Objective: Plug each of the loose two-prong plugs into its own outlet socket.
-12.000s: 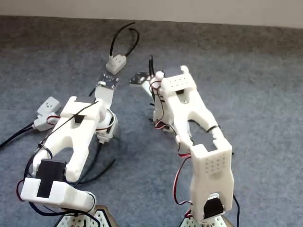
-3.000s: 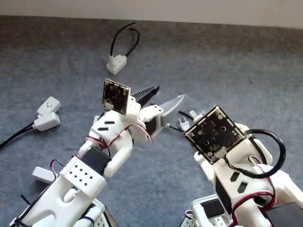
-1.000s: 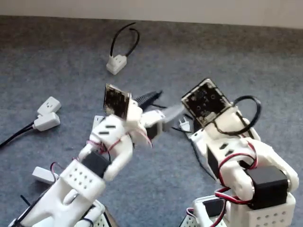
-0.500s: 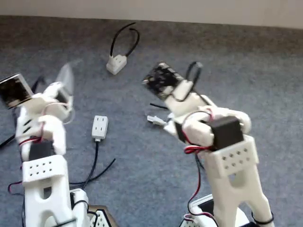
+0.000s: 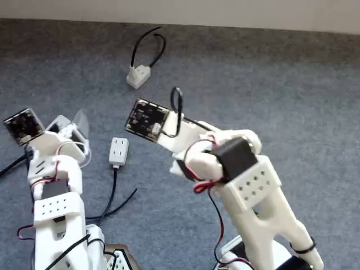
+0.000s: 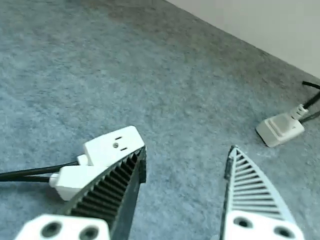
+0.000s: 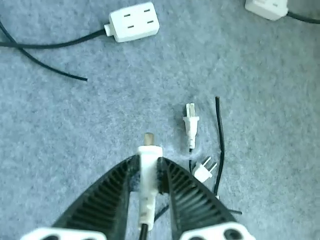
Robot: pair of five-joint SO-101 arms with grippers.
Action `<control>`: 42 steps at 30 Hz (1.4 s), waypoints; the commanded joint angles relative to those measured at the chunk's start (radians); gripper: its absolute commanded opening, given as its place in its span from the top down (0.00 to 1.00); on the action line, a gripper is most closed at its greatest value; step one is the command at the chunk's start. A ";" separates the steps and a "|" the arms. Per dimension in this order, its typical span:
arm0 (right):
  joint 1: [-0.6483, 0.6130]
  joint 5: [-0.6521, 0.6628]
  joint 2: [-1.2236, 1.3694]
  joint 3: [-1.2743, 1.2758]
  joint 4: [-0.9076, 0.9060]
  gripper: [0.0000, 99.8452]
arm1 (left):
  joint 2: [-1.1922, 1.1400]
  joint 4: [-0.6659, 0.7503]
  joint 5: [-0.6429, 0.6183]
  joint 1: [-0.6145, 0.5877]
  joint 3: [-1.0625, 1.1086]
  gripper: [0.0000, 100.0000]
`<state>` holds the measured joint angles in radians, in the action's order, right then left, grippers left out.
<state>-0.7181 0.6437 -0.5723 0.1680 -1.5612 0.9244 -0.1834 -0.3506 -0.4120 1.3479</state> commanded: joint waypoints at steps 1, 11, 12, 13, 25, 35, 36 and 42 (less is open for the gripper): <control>0.065 0.008 -0.110 -0.041 -0.065 0.99 | 0.005 -0.020 0.003 0.087 -0.007 0.74; 0.325 0.006 -0.318 0.008 -0.176 0.99 | -0.030 -0.795 0.253 0.136 -0.443 0.73; 0.341 0.006 -0.338 0.024 -0.177 0.99 | -0.053 -0.848 0.287 0.150 -0.495 0.74; 0.354 0.006 -0.358 0.045 -0.176 0.99 | -0.082 -0.893 0.308 0.163 -0.541 0.74; 0.369 0.014 -0.645 0.321 -0.170 0.99 | -0.676 -0.890 0.180 0.291 -0.737 0.74; 0.369 0.014 -0.691 0.375 -0.170 0.99 | -0.874 -0.732 0.176 0.325 -0.780 0.74; 0.369 0.014 -0.691 0.380 -0.170 0.99 | -0.903 -0.712 0.178 0.325 -0.783 0.74; 0.369 0.014 -0.691 0.380 -0.170 0.99 | -1.017 -0.730 0.175 0.328 -0.854 0.84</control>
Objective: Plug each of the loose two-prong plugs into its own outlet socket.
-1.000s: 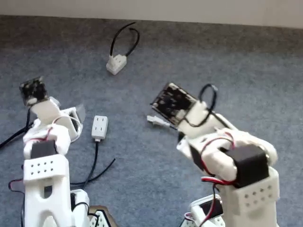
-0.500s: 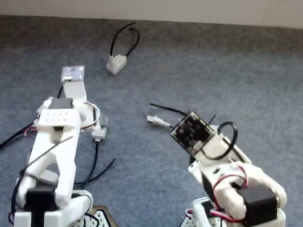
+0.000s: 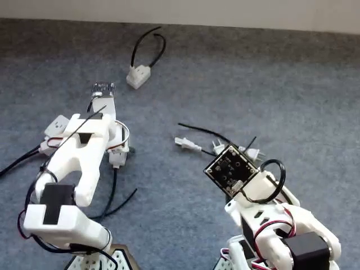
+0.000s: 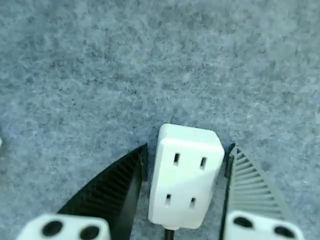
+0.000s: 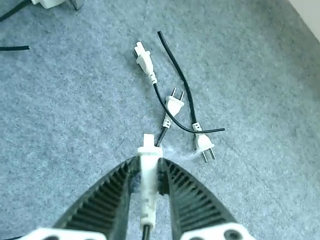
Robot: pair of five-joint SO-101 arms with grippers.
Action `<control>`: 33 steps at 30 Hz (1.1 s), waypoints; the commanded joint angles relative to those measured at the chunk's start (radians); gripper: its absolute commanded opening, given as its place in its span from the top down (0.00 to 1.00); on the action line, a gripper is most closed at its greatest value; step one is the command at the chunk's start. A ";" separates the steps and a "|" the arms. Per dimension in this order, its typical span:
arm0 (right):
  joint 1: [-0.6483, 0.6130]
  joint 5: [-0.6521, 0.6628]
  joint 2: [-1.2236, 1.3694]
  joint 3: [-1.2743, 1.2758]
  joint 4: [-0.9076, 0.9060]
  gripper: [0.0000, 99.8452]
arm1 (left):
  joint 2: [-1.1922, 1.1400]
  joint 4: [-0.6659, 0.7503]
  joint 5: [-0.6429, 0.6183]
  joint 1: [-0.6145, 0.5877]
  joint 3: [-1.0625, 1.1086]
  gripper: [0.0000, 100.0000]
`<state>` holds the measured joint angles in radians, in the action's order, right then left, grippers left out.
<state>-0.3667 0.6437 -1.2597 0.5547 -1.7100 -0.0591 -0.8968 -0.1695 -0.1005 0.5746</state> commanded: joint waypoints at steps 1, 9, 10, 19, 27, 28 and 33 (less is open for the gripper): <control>0.018 0.012 -0.004 -0.007 -0.021 0.99 | -0.044 -0.043 -0.006 0.018 -0.105 0.88; 0.019 0.006 -0.004 -0.004 -0.021 0.99 | -0.096 -0.189 -0.204 0.097 -0.239 0.98; 0.019 0.006 -0.004 -0.004 -0.022 0.99 | -0.097 -0.195 -0.273 0.113 -0.251 0.98; 0.019 0.006 -0.004 -0.002 -0.028 0.99 | -0.160 -0.201 -0.695 0.291 -0.318 0.98; 0.019 0.006 0.001 -0.002 -0.028 0.99 | -0.265 -0.201 -0.767 0.478 -0.381 0.98; 0.019 0.006 0.001 -0.002 -0.028 0.99 | -0.268 -0.201 -0.766 0.475 -0.383 0.98; 0.019 0.006 0.002 -0.002 -0.021 0.99 | -0.268 -0.256 -0.632 0.403 -0.407 0.93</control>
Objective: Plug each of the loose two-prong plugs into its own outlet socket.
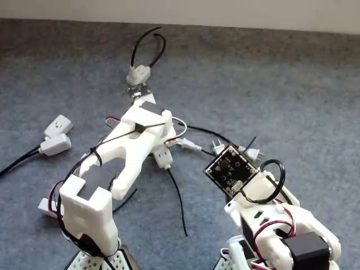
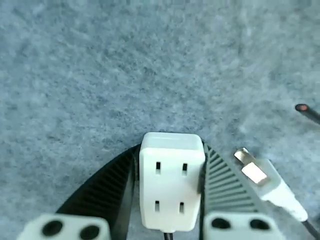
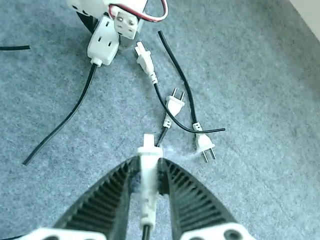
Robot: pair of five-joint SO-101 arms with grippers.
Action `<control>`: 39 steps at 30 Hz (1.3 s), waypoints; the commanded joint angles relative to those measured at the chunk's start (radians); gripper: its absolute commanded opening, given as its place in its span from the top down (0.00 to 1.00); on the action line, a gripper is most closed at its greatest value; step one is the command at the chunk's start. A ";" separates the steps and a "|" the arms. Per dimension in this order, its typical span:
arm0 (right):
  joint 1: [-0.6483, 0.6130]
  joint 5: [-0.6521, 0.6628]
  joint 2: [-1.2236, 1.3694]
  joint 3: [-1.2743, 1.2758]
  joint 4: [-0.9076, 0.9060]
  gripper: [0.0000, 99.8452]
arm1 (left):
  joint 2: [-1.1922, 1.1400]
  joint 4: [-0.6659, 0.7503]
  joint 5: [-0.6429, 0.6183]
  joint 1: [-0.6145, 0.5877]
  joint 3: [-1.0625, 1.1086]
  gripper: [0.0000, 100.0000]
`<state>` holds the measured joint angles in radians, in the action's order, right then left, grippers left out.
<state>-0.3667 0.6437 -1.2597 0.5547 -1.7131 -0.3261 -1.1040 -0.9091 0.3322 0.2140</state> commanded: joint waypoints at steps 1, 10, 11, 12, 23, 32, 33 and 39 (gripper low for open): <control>0.019 0.005 0.002 -0.002 -0.018 0.99 | -0.001 -0.078 0.140 -0.042 -0.062 0.89; 0.019 -0.120 0.018 -0.002 0.019 0.99 | -0.001 -0.463 0.365 -0.150 -0.389 0.70; 0.018 -0.135 0.038 -0.007 0.019 0.99 | -0.001 -0.523 0.407 -0.171 -0.444 0.71; 0.016 -0.150 0.065 -0.007 0.019 0.99 | -0.001 -0.575 0.446 -0.193 -0.499 0.71; -0.079 -0.566 0.535 -0.205 0.096 0.99 | -0.030 -0.525 0.493 -0.585 -0.572 0.71; -0.401 -0.486 0.812 -0.366 0.114 0.99 | -0.211 -0.256 0.354 -0.700 -0.486 0.71; -0.415 -0.419 0.839 -0.386 0.120 0.99 | -0.225 -0.258 0.353 -0.705 -0.503 0.71; -0.404 0.018 0.935 -0.426 0.202 0.99 | -0.260 -0.259 0.348 -0.763 -0.553 0.71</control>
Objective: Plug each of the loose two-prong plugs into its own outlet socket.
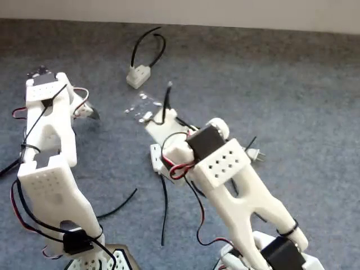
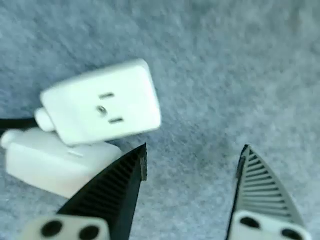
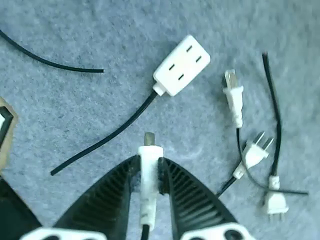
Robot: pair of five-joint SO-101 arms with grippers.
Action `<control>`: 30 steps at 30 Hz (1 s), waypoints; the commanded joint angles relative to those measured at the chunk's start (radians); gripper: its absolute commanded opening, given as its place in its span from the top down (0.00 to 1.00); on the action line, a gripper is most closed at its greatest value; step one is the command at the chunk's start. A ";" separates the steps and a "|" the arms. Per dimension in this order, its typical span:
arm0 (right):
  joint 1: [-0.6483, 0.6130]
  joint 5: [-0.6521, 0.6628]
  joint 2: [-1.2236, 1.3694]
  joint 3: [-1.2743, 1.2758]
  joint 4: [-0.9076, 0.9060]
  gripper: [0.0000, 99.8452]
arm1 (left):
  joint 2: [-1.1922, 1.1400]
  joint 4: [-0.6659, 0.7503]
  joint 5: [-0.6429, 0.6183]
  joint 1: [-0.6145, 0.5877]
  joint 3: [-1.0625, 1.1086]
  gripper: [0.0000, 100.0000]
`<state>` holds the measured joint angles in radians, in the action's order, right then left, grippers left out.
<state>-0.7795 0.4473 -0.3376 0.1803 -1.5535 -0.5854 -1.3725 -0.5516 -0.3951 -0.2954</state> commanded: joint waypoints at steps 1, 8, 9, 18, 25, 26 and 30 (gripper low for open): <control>0.015 0.267 0.025 -0.051 0.048 0.99 | -0.004 0.009 -0.009 -0.036 -0.044 0.71; 0.094 0.534 0.096 -0.051 0.071 0.99 | -0.007 0.017 -0.009 -0.028 -0.044 0.71; 0.105 0.572 0.101 -0.051 0.070 0.99 | -0.007 0.017 -0.009 -0.028 -0.044 0.71; 0.143 0.778 0.111 -0.044 0.117 0.99 | -0.007 0.018 -0.009 -0.004 -0.044 0.71; 0.090 0.790 0.139 0.053 0.423 0.99 | -0.007 0.018 -0.009 -0.008 -0.044 0.71; 0.091 0.789 0.159 0.070 0.463 0.99 | -0.007 0.018 -0.009 -0.008 -0.044 0.71; 0.091 0.789 0.280 0.085 0.550 0.99 | -0.007 0.018 -0.009 -0.008 -0.044 0.71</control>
<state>-0.6797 1.2221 -0.0967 0.2662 -1.0748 -0.6007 -1.3648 -0.5531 -0.4196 -0.3046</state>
